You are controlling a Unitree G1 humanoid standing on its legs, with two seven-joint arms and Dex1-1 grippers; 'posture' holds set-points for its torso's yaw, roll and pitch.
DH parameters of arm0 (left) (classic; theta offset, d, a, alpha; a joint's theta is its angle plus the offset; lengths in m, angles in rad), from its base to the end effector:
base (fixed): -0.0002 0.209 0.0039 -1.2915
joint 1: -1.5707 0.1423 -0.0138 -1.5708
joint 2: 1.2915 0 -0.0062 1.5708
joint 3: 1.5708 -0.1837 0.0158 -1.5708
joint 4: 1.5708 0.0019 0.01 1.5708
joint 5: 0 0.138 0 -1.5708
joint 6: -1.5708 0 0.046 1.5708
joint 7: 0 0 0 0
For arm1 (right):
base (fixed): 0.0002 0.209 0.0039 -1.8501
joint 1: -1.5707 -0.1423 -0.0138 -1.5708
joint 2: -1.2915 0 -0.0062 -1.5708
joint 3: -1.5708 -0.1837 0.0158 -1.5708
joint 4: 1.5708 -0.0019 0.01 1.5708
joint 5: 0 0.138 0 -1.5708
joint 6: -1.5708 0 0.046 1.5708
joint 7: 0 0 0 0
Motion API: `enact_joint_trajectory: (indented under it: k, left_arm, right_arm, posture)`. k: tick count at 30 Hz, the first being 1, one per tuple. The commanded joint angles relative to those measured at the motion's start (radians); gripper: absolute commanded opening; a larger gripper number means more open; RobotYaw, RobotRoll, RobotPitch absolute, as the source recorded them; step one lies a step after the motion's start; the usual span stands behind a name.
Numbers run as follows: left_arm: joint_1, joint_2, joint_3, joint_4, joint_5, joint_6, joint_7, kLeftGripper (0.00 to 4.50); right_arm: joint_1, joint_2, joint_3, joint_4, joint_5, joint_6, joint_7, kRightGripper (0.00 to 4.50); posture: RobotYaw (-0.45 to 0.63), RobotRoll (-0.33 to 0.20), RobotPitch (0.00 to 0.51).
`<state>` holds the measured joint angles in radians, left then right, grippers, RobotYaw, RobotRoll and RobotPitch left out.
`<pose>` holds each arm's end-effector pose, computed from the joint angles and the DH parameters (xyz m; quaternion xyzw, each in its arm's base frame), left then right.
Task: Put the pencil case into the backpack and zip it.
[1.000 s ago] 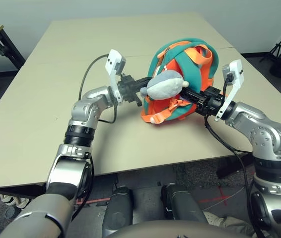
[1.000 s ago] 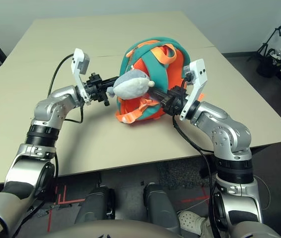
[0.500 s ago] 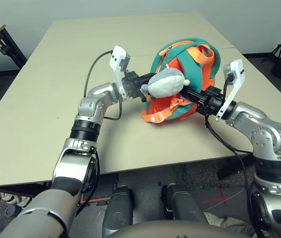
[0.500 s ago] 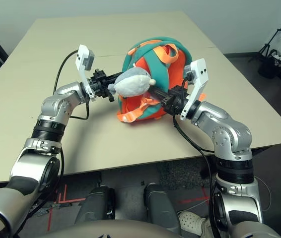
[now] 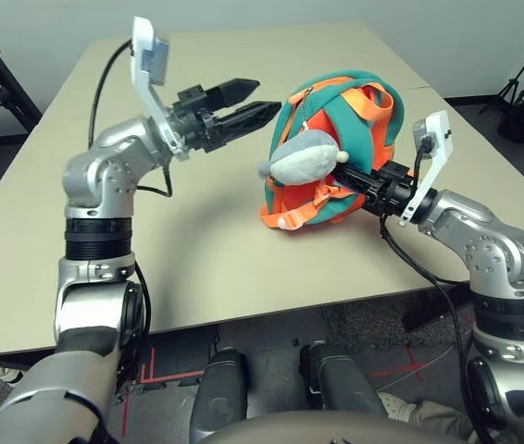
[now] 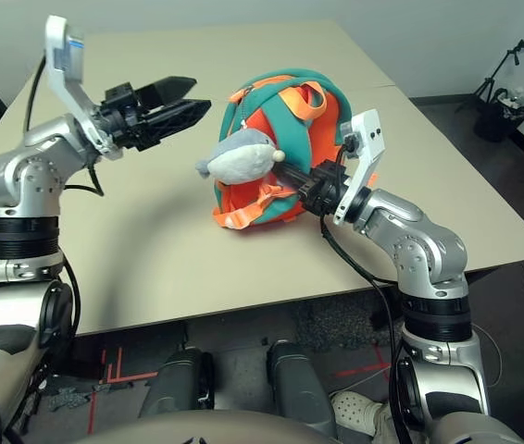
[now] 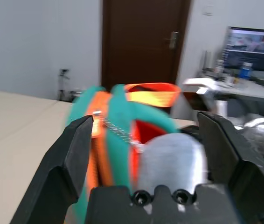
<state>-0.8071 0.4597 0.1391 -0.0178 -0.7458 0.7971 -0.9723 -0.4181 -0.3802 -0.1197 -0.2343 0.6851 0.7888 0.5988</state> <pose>0.2947 0.1902 0.2440 -0.0779 -0.0651 -0.6033 0.7911 0.2554 -0.1904 0.1632 0.1150 0.0351 0.4254 0.8970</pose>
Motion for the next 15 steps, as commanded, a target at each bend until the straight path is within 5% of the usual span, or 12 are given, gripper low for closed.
enact_joint_trajectory:
  k: [1, 15]
  left_arm:
    - [0.038, 0.011, -0.062, -0.057, -0.003, 0.031, -0.012, 4.50]
    - [0.069, -0.012, -0.148, -0.052, 0.042, -0.020, -0.003, 4.50]
  right_arm:
    - [-0.017, 0.003, 0.020, 0.001, 0.004, -0.013, 0.018, 0.10]
    - [-0.016, 0.002, 0.021, 0.001, 0.001, -0.018, 0.018, 0.10]
  posture:
    - [-0.03, 0.000, 0.054]
    - [-0.05, 0.000, 0.051]
